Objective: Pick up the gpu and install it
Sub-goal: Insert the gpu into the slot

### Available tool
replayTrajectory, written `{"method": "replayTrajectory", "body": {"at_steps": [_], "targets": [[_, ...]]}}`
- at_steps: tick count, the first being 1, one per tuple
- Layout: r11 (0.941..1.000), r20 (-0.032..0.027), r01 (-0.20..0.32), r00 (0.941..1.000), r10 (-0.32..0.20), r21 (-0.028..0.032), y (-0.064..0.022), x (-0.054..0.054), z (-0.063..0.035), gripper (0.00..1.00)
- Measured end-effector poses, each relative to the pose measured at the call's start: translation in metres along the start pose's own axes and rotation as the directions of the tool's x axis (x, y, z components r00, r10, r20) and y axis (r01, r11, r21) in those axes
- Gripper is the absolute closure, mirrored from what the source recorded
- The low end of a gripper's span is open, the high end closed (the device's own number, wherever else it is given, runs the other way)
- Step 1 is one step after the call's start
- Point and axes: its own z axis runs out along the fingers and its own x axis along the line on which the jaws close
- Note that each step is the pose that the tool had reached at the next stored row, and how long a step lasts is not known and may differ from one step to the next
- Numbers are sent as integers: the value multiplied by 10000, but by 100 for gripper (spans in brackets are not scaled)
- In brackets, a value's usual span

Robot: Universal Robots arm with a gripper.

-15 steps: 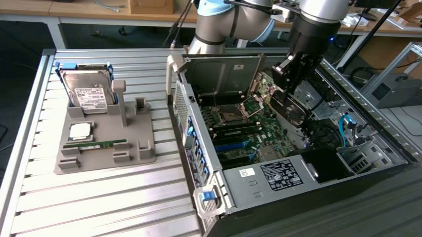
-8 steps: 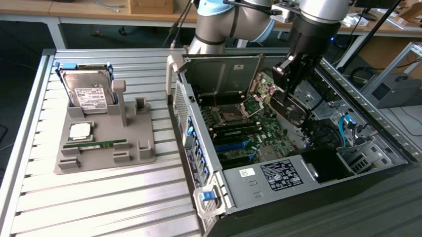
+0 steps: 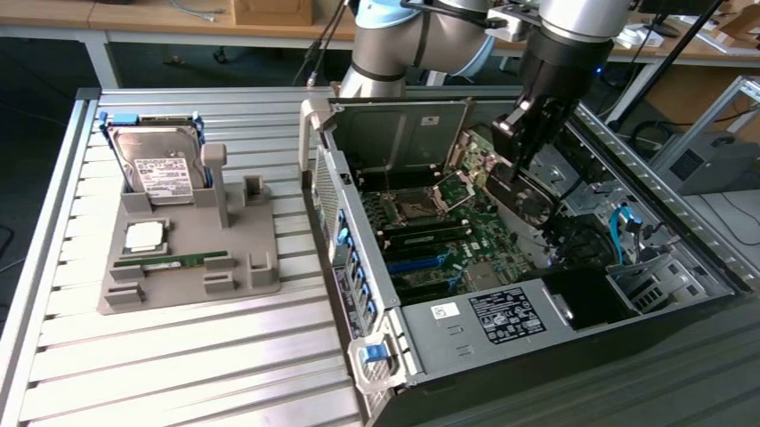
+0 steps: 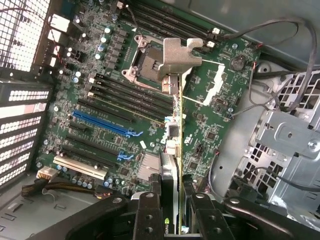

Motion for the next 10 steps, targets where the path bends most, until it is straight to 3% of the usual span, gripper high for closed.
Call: {"method": "replayTrajectory", "body": {"at_steps": [10], "targets": [[9983, 50, 579, 9983, -578, -21, 0, 0, 4, 73]]}}
